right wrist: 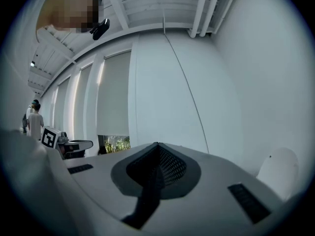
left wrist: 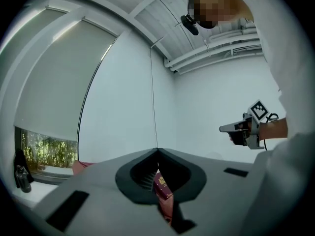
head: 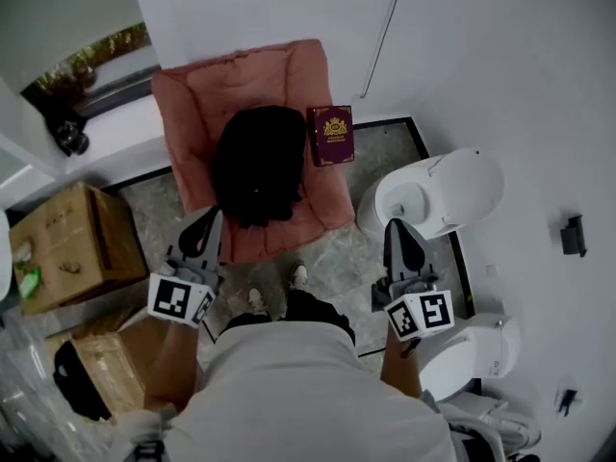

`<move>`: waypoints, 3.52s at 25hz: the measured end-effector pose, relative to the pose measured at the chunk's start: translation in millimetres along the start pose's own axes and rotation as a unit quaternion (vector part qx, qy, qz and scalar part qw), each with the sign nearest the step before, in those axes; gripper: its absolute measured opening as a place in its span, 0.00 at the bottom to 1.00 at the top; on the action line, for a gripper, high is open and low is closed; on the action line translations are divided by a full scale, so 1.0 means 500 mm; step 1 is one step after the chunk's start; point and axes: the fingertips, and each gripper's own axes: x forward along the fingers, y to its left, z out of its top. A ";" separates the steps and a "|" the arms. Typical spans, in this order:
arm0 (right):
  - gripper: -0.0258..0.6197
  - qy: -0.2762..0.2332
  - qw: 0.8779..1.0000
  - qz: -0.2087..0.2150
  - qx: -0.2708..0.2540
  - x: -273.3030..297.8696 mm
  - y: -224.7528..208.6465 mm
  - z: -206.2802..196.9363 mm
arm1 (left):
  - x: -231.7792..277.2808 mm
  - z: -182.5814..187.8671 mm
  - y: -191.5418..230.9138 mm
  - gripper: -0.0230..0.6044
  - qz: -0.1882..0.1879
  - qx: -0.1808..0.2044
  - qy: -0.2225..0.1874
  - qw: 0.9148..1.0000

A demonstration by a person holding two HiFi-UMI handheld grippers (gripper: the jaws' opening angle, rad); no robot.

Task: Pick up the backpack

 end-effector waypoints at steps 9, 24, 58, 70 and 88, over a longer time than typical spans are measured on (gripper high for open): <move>0.07 -0.040 0.996 0.081 -0.017 0.190 -0.089 0.055 | 0.099 0.036 0.015 0.06 0.067 0.013 -0.008 0.998; 0.07 0.041 0.984 0.171 -0.015 0.346 -0.076 -0.038 | 0.135 -0.051 0.087 0.06 0.110 -0.010 0.028 0.993; 0.07 0.149 0.965 0.214 0.001 0.387 -0.074 -0.350 | 0.417 -0.498 0.283 0.31 0.035 -0.160 0.106 0.981; 0.07 0.155 0.959 0.239 0.004 0.408 -0.064 -0.363 | 0.462 -0.558 0.321 0.41 -0.006 -0.179 0.111 0.977; 0.07 0.170 0.953 0.250 0.008 0.430 -0.065 -0.381 | 0.557 -0.528 0.293 0.41 -0.170 -0.245 0.084 0.951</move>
